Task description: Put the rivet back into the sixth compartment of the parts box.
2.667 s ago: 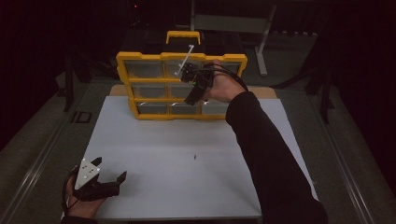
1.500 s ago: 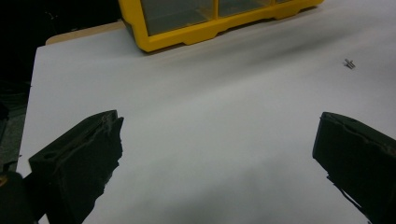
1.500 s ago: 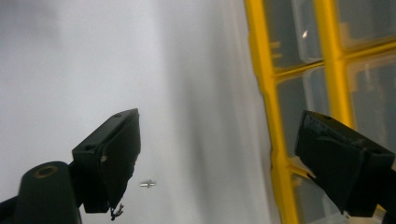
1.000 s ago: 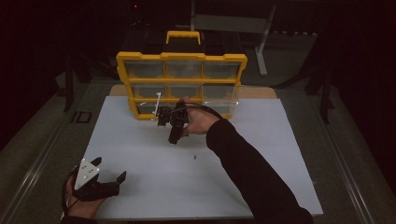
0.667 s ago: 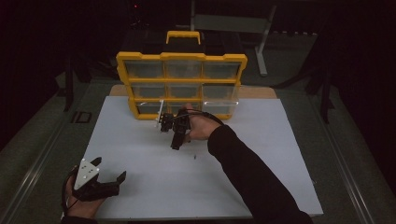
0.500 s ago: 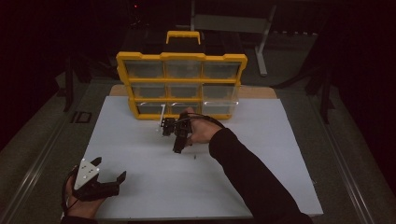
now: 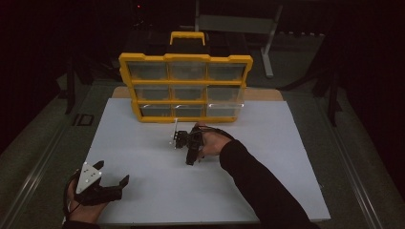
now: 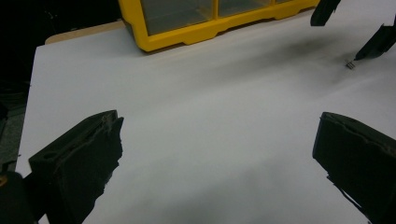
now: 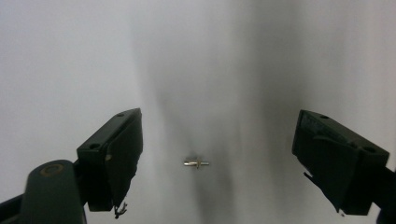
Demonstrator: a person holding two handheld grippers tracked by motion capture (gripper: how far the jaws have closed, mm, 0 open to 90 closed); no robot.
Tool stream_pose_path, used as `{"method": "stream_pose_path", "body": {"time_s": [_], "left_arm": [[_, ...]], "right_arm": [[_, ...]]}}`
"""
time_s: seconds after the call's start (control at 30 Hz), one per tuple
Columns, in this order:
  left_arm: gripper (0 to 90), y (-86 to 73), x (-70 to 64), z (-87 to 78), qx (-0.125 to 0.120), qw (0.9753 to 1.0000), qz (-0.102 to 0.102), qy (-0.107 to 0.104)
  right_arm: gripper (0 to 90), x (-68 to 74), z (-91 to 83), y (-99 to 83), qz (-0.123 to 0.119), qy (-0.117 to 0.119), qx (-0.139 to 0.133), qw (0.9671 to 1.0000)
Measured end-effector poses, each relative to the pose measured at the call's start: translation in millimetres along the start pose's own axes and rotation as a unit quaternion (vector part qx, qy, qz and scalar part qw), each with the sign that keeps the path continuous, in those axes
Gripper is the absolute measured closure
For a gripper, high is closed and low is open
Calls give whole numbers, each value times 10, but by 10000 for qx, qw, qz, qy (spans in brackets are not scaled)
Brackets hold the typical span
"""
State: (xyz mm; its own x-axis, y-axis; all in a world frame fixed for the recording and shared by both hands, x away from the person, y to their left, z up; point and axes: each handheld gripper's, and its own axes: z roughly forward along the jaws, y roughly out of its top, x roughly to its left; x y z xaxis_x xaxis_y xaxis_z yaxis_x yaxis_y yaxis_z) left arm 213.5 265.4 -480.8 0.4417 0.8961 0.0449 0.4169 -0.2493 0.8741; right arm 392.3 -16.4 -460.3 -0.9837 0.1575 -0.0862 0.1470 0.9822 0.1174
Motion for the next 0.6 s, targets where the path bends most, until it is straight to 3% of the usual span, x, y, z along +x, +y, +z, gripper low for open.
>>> {"method": "stream_pose_path", "body": {"time_s": [0.33, 0.43, 0.5, 0.6], "left_arm": [[20, 1, -1, -3, -22, 10000, -16, 2], [20, 1, -2, 0, -10, 10000, -7, 3], [20, 2, -4, 0, -13, 10000, -5, 1], [20, 1, -3, -1, -15, 10000, -8, 3]], "right_arm": [[202, -24, 186, -156, 175, 161, 126, 9996], [261, -38, 221, -204, 228, 201, 172, 9994], [363, -44, 239, -232, 299, 186, 178, 9992], [439, -49, 245, -264, 323, 221, 206, 9990]]}}
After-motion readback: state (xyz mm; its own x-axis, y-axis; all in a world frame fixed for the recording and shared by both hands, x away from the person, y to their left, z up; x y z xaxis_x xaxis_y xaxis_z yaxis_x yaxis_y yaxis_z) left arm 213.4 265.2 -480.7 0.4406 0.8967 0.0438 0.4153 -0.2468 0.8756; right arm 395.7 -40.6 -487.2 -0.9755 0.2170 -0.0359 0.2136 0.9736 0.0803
